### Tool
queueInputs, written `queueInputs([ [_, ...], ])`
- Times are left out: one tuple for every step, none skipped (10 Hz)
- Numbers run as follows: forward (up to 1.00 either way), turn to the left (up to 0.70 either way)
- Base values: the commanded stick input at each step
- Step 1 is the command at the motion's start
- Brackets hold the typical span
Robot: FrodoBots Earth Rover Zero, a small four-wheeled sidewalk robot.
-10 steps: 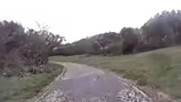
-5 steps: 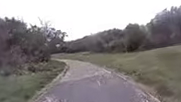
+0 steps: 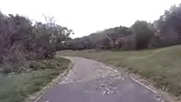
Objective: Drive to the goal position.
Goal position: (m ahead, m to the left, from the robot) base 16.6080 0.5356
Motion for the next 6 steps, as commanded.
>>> queueInputs([
  [1.00,0.00],
  [1.00,0.00],
  [1.00,0.00],
  [1.00,0.00],
  [1.00,0.00],
  [1.00,0.00],
])
